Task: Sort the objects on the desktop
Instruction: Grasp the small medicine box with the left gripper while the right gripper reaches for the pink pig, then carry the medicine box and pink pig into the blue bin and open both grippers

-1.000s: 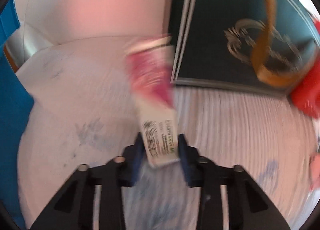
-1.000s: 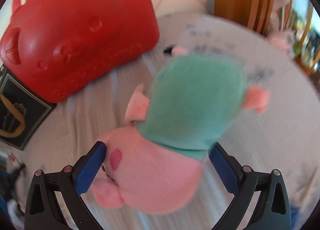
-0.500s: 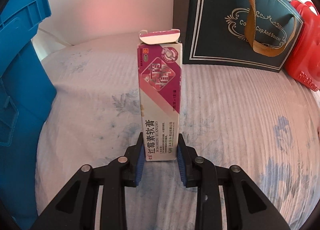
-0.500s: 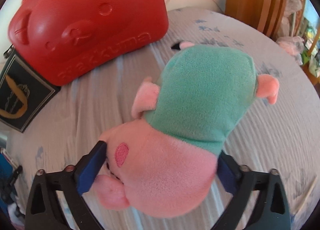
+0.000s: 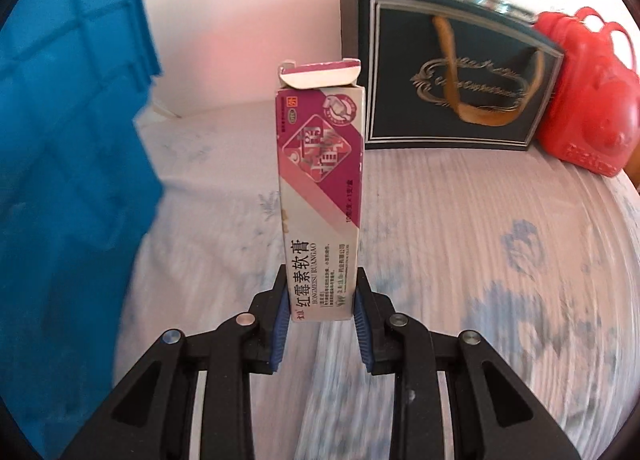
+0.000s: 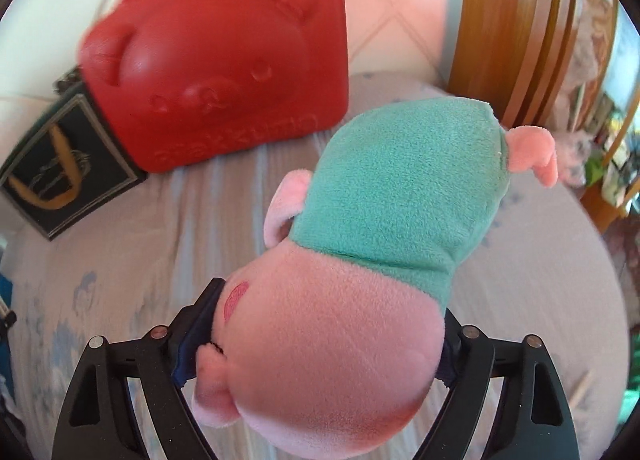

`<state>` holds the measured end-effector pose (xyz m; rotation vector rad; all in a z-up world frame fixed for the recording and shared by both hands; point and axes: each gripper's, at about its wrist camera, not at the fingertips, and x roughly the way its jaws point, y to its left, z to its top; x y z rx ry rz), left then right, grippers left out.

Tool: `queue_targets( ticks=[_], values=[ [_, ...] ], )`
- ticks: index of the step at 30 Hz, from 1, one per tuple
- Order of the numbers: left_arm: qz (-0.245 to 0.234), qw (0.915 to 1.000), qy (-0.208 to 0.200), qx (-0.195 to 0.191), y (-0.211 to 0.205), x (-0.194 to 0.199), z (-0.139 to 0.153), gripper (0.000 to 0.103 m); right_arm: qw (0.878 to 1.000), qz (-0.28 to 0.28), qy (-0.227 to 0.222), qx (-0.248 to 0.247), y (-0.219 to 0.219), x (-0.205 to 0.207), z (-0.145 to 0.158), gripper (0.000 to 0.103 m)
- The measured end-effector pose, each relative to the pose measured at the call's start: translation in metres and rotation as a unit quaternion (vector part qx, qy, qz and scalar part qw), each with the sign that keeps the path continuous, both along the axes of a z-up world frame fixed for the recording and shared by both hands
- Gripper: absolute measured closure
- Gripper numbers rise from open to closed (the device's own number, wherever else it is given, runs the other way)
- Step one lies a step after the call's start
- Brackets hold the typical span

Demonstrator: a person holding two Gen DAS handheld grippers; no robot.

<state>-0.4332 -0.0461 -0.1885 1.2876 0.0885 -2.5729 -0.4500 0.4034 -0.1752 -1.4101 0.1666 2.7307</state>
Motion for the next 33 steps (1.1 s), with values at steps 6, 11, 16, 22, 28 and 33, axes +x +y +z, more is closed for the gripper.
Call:
queue_targets(
  ticks=[6, 11, 16, 22, 28, 33],
  values=[
    [0.003, 0.9997, 0.025, 0.000, 0.026, 0.071, 0.041, 0.075, 0.999, 0.027, 0.039, 0.007, -0.003, 0.060, 0.042, 0.016],
    [0.001, 0.9988, 0.050, 0.003, 0.052, 0.137, 0.084, 0.075, 0.995, 0.071, 0.067, -0.001, -0.022, 0.118, 0.077, 0.016],
    [0.009, 0.9960, 0.087, -0.021, 0.071, 0.204, 0.131, 0.075, 0.985, 0.137, 0.105, -0.015, -0.056, 0.173, 0.111, 0.016],
    [0.048, 0.9878, 0.138, -0.053, 0.070, 0.273, 0.187, 0.075, 0.958, 0.242, 0.148, -0.036, -0.113, 0.212, 0.148, 0.016],
    [0.097, 0.9722, 0.193, -0.091, 0.040, 0.330, 0.242, 0.075, 0.920, 0.329, 0.206, -0.060, -0.186, 0.243, 0.198, 0.016],
    [0.128, 0.9585, 0.222, -0.125, -0.011, 0.366, 0.273, 0.075, 0.888, 0.378, 0.251, -0.080, -0.261, 0.275, 0.239, 0.016]
  ],
)
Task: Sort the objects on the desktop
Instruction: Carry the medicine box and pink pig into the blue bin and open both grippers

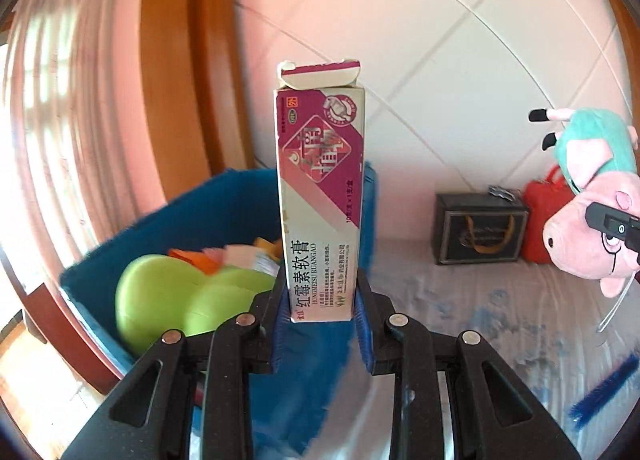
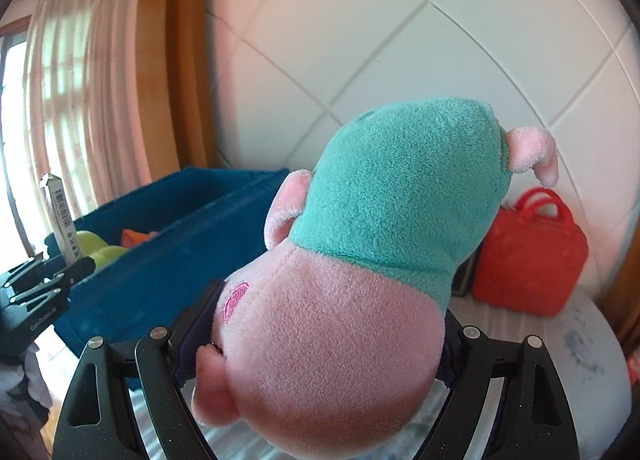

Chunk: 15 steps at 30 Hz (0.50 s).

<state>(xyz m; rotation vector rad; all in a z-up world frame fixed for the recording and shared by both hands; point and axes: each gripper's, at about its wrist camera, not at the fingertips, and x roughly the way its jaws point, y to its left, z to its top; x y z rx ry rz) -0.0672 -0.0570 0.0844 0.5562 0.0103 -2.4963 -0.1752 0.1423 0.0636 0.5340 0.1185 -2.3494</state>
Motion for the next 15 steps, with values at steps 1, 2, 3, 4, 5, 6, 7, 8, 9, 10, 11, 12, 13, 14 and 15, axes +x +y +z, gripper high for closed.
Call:
queue_targets(
  ticks=[1, 2, 3, 4, 5, 6, 7, 8, 9, 10, 11, 12, 13, 14, 15],
  values=[
    [0.004, 1.0000, 0.006, -0.004, -0.014, 0.007, 0.005, 0.075, 1.000, 0.013, 0.009, -0.005, -0.022, 0.008, 0.010, 0.015],
    [0.010, 0.9998, 0.011, -0.009, -0.034, 0.016, 0.010, 0.075, 1.000, 0.022, 0.014, -0.010, -0.039, 0.014, 0.017, 0.015],
    [0.015, 0.9997, 0.013, -0.012, -0.050, 0.022, 0.013, 0.075, 0.999, 0.028, 0.018, -0.015, -0.056, 0.018, 0.023, 0.015],
    [0.018, 0.9996, 0.014, -0.015, -0.065, 0.027, 0.015, 0.075, 0.999, 0.036, 0.021, -0.021, -0.080, 0.025, 0.029, 0.015],
    [0.022, 0.9995, 0.013, -0.020, -0.084, 0.032, 0.017, 0.075, 0.999, 0.042, 0.022, -0.026, -0.094, 0.031, 0.034, 0.015],
    [0.026, 0.9993, 0.010, -0.025, -0.102, 0.038, 0.018, 0.075, 0.998, 0.047, 0.023, -0.030, -0.111, 0.035, 0.037, 0.015],
    [0.030, 0.9991, 0.007, -0.028, -0.120, 0.041, 0.018, 0.075, 0.998, 0.051, 0.025, -0.034, -0.131, 0.040, 0.040, 0.015],
    [0.031, 0.9991, 0.002, -0.028, -0.136, 0.044, 0.017, 0.075, 0.998, 0.054, 0.025, -0.035, -0.150, 0.046, 0.043, 0.015],
    [0.032, 0.9991, -0.002, -0.027, -0.150, 0.045, 0.016, 0.075, 0.998, 0.055, 0.022, -0.036, -0.169, 0.046, 0.043, 0.015],
    [0.034, 0.9991, -0.007, -0.025, -0.166, 0.046, 0.014, 0.075, 0.997, 0.059, 0.017, -0.036, -0.188, 0.048, 0.044, 0.015],
    [0.035, 0.9991, -0.012, -0.022, -0.179, 0.046, 0.012, 0.075, 0.998, 0.059, 0.012, -0.034, -0.204, 0.045, 0.042, 0.015],
    [0.037, 0.9990, -0.016, -0.017, -0.194, 0.046, 0.009, 0.075, 0.998, 0.060, 0.009, -0.029, -0.221, 0.044, 0.039, 0.015],
    [0.039, 0.9990, -0.018, -0.013, -0.206, 0.049, 0.007, 0.075, 0.998, 0.061, 0.007, -0.023, -0.239, 0.044, 0.037, 0.015],
    [0.043, 0.9989, -0.021, -0.005, -0.222, 0.050, 0.004, 0.075, 0.998, 0.063, 0.008, -0.014, -0.256, 0.048, 0.035, 0.015],
    [0.044, 0.9988, -0.023, 0.002, -0.230, 0.051, 0.000, 0.075, 0.998, 0.065, 0.009, -0.006, -0.269, 0.052, 0.034, 0.015]
  ],
)
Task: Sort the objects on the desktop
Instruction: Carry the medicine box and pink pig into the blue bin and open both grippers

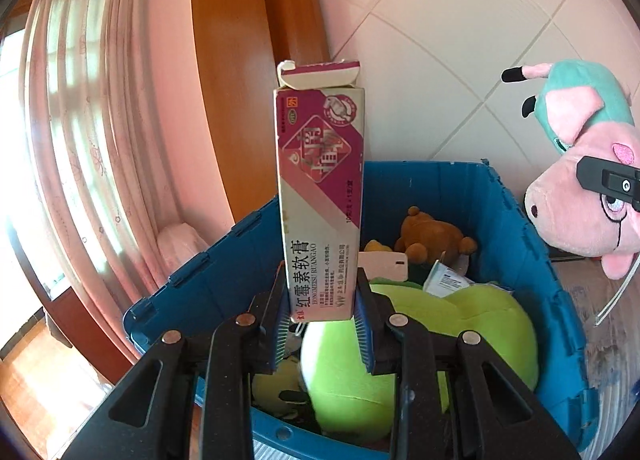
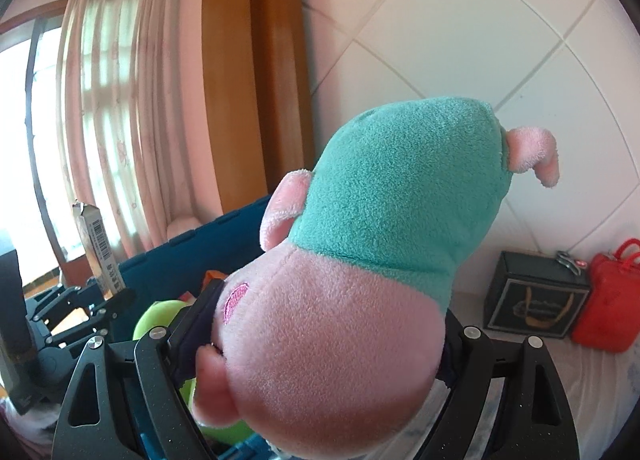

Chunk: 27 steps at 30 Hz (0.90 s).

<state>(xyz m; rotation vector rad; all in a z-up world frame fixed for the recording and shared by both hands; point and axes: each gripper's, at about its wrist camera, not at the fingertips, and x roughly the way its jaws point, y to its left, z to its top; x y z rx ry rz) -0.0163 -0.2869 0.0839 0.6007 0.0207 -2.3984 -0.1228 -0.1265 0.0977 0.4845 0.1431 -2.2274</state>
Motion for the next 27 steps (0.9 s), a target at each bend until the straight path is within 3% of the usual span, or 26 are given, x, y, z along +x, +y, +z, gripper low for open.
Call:
queue_targets(
  ticks=[9, 10, 12, 15, 22, 27],
  values=[
    [-0.003, 0.9993, -0.006, 0.038, -0.045, -0.013, -0.016, 0.072, 0.996, 0.018, 0.023, 0.086, -0.082, 0.022, -0.011, 0.011],
    [-0.007, 0.9991, -0.008, 0.042, -0.045, -0.015, -0.017, 0.070, 0.995, 0.011, 0.026, 0.095, -0.074, 0.019, -0.014, 0.010],
    [-0.006, 0.9991, -0.010, 0.041, -0.044, -0.017, -0.020, 0.050, 0.994, -0.001, 0.028, 0.106, -0.074, 0.015, -0.016, 0.002],
    [-0.007, 0.9995, -0.006, 0.032, -0.039, -0.015, -0.021, 0.031, 0.994, -0.011, 0.022, 0.106, -0.066, 0.013, -0.019, 0.000],
    [-0.021, 0.9993, 0.021, 0.023, -0.023, 0.000, -0.007, 0.030, 0.996, -0.034, 0.015, 0.083, -0.027, 0.020, -0.015, 0.000],
    [-0.046, 0.9977, 0.050, 0.004, 0.013, 0.013, 0.011, 0.030, 0.996, -0.063, 0.017, 0.065, 0.014, 0.025, -0.009, 0.000]
  ],
)
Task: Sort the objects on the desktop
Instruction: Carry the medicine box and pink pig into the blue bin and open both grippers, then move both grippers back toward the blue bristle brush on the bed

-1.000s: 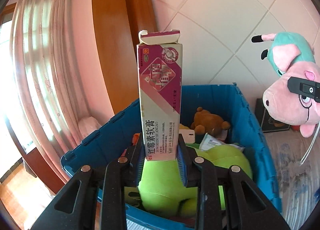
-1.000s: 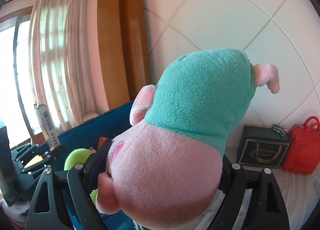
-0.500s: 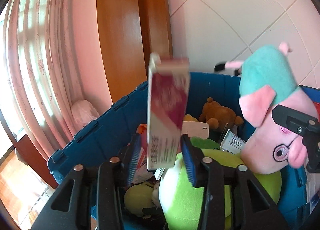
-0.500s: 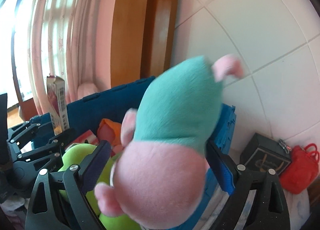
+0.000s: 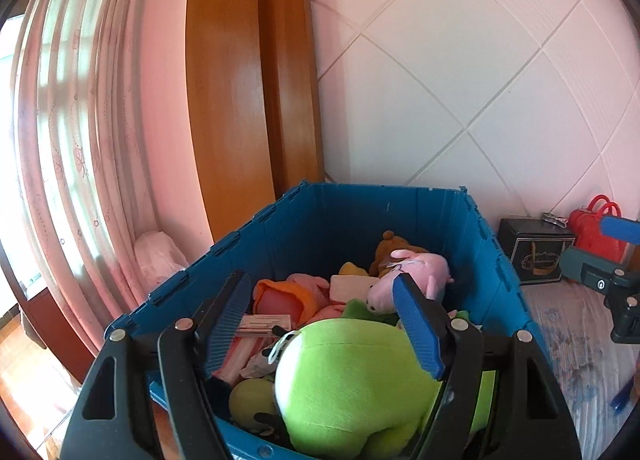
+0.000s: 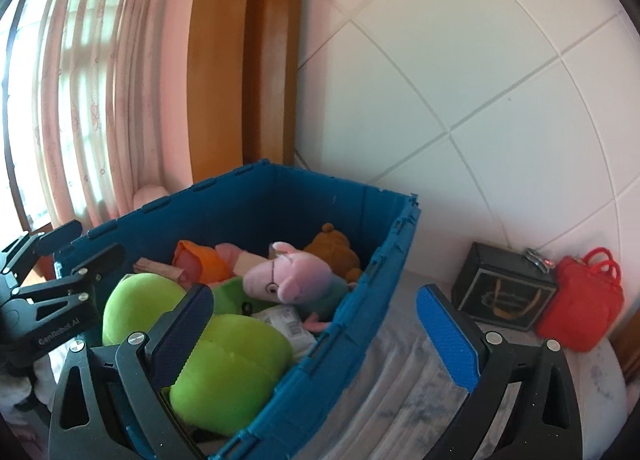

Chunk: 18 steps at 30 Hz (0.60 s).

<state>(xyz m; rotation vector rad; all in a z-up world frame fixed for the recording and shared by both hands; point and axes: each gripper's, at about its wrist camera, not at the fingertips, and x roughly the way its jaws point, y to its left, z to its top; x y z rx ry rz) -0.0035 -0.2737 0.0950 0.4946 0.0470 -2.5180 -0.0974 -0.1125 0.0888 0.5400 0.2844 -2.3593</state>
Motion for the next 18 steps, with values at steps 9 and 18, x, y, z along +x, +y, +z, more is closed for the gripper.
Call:
queue_targets(
  ticks=[9, 18],
  values=[
    [-0.103, 0.9934, 0.048, 0.015, 0.124, 0.017, 0.017, 0.028, 0.993, -0.107, -0.009, -0.047, 0.165, -0.004, -0.001, 0.000],
    [-0.205, 0.9762, -0.016, 0.067, 0.331, -0.023, -0.058, 0.028, 0.971, -0.230, -0.063, -0.017, 0.419, -0.038, -0.068, 0.000]
  ],
)
